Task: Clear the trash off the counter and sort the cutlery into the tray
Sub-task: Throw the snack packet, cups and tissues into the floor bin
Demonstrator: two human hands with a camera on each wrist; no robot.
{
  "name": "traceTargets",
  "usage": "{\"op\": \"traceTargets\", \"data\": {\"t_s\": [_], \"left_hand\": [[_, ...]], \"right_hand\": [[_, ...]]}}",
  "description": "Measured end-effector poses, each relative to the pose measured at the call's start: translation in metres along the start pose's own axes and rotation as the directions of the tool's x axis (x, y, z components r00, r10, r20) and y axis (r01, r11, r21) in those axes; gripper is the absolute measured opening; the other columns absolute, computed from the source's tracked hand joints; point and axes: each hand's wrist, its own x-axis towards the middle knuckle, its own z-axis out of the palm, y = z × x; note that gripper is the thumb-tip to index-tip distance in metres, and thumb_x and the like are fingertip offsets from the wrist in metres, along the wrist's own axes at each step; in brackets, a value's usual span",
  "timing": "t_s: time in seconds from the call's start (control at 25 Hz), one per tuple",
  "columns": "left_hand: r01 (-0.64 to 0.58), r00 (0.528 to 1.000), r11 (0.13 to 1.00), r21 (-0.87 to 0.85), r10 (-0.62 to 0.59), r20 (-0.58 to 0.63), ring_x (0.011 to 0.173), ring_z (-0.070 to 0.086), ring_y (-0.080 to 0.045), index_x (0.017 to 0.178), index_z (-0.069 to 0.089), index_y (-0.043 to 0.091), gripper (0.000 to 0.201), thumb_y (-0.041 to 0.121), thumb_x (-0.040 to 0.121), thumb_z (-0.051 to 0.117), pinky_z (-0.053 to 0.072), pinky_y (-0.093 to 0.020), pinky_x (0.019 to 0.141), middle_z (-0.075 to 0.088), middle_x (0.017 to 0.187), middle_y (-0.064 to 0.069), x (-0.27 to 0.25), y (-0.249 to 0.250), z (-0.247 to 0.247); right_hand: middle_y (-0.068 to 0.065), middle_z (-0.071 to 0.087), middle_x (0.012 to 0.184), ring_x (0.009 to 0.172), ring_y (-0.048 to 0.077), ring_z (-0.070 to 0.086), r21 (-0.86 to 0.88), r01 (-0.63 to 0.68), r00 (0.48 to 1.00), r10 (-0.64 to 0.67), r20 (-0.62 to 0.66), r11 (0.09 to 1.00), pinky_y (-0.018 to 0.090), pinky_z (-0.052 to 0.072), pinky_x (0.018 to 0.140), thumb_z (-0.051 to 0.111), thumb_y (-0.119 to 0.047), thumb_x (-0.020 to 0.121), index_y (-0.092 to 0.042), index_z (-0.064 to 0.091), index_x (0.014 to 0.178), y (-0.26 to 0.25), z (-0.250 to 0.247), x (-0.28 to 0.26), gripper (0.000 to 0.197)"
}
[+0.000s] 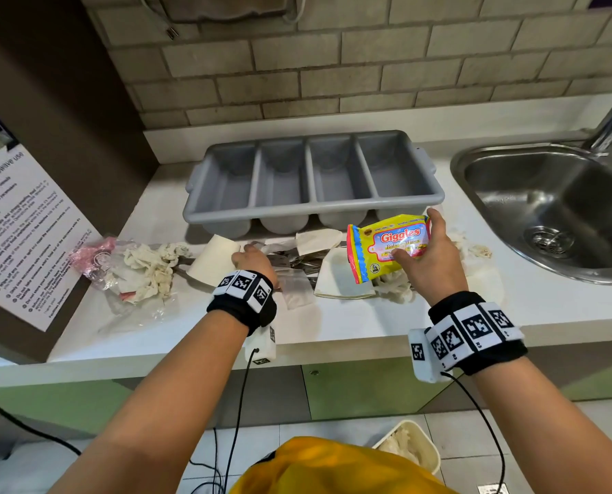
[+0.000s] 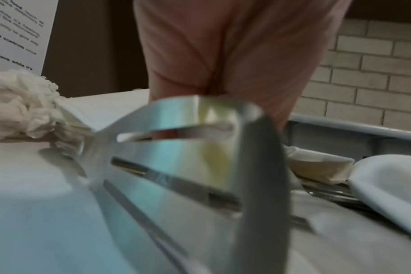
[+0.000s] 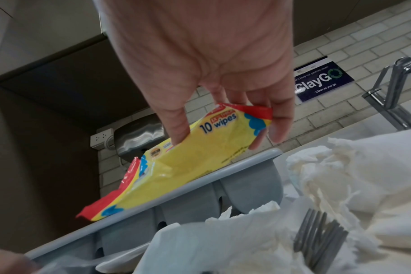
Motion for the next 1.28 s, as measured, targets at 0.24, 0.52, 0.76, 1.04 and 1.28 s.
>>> {"op": "traceTargets", "data": {"t_s": [0.24, 0.52, 0.76, 1.04, 1.28], "left_hand": [[-0.039, 0.994, 0.992, -0.120, 0.026, -0.103, 0.114, 0.054, -0.038, 0.126, 0.043, -0.002, 0.040, 0.002, 0.087, 0.050, 0.046, -0.038, 0.091, 0.046, 0.130, -0.024, 0.001, -0.005, 0.000], [-0.086, 0.964, 0.990, -0.116, 0.053, -0.259, 0.113, 0.057, -0.035, 0.120, 0.049, -0.004, 0.032, 0.001, 0.088, 0.049, 0.046, -0.036, 0.094, 0.055, 0.125, -0.023, 0.002, -0.011, -0.011], [-0.207, 0.912, 0.863, -0.462, 0.000, -0.409, 0.109, 0.060, -0.038, 0.123, 0.049, 0.002, 0.034, 0.005, 0.089, 0.051, 0.049, -0.042, 0.098, 0.058, 0.120, -0.024, -0.015, -0.008, -0.035], [-0.416, 0.892, 0.591, -0.690, 0.120, -0.435, 0.097, 0.062, -0.031, 0.114, 0.052, 0.006, 0.021, 0.011, 0.093, 0.047, 0.055, -0.047, 0.086, 0.061, 0.107, -0.016, -0.065, 0.014, -0.068], [-0.373, 0.911, 0.494, -0.786, 0.355, -0.209, 0.070, 0.050, -0.005, 0.117, 0.051, 0.011, 0.023, 0.008, 0.096, 0.041, 0.051, -0.017, 0.052, 0.054, 0.085, 0.009, -0.136, 0.035, -0.025]], "right_hand": [[0.014, 0.059, 0.126, 0.113, 0.031, 0.058, -0.015, -0.003, 1.000, 0.003, -0.004, 1.000, 0.041, 0.047, 0.099, 0.071, -0.014, 0.079, -0.019, 0.022, 0.144, 0.005, 0.002, 0.000, 0.081], [0.013, 0.059, 0.125, 0.113, 0.031, 0.058, 0.004, 0.004, 1.000, -0.004, -0.030, 1.000, 0.045, 0.048, 0.100, 0.072, -0.016, 0.078, -0.020, 0.022, 0.143, 0.012, 0.007, 0.002, 0.082], [0.012, 0.058, 0.126, 0.112, 0.030, 0.058, 0.039, 0.006, 0.999, -0.005, -0.035, 0.999, 0.043, 0.048, 0.099, 0.072, -0.015, 0.078, -0.020, 0.021, 0.143, 0.013, 0.006, -0.003, 0.082], [0.014, 0.055, 0.130, 0.113, 0.029, 0.057, 0.150, 0.014, 0.996, 0.000, -0.089, 0.989, 0.043, 0.047, 0.100, 0.072, -0.013, 0.077, -0.019, 0.023, 0.142, 0.024, -0.007, -0.032, 0.082], [0.002, 0.059, 0.105, 0.089, 0.010, 0.061, 0.317, 0.025, 0.988, 0.026, -0.155, 0.948, 0.018, 0.048, 0.083, 0.071, -0.012, 0.078, -0.018, 0.028, 0.137, 0.059, -0.026, -0.091, 0.073]]}}
